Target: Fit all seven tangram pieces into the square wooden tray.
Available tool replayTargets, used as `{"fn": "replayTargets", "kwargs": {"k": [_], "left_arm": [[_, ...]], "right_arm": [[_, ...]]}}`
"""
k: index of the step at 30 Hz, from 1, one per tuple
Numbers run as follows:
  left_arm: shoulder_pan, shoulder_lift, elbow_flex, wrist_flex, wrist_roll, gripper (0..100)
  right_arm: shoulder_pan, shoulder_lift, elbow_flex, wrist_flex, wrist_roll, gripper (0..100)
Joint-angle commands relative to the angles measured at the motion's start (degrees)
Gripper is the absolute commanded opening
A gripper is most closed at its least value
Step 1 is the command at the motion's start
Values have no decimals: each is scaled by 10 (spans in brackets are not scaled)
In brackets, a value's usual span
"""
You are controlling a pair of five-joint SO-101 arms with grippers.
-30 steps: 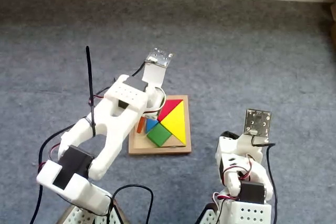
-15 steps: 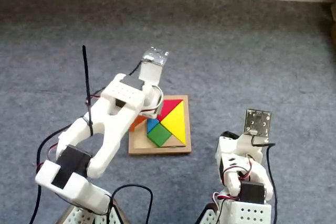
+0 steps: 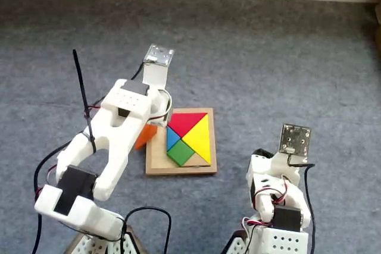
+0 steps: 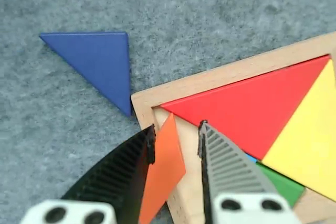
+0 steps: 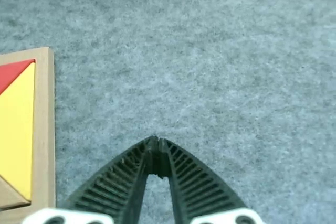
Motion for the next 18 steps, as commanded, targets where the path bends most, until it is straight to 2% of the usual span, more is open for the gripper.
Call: {"fn": "replayTargets", "kwargs": {"k": [1, 5, 9, 12, 14, 18], "left_arm": [[-8, -62, -34, 25, 3, 155], [-37, -120, -17, 40, -3, 155], [-107, -140, 13, 37, -64, 150], [-133, -114, 36, -10, -69, 141], [-138, -82, 40, -39, -70, 96], [-141, -29, 40, -41, -70, 48]], "right_arm": [[7, 2, 63, -12, -2, 5], [7, 2, 63, -12, -2, 5], [7, 2, 63, -12, -2, 5], [6, 2, 63, -12, -2, 5], [6, 2, 63, -12, -2, 5], [6, 2, 63, -12, -3, 5]]}}
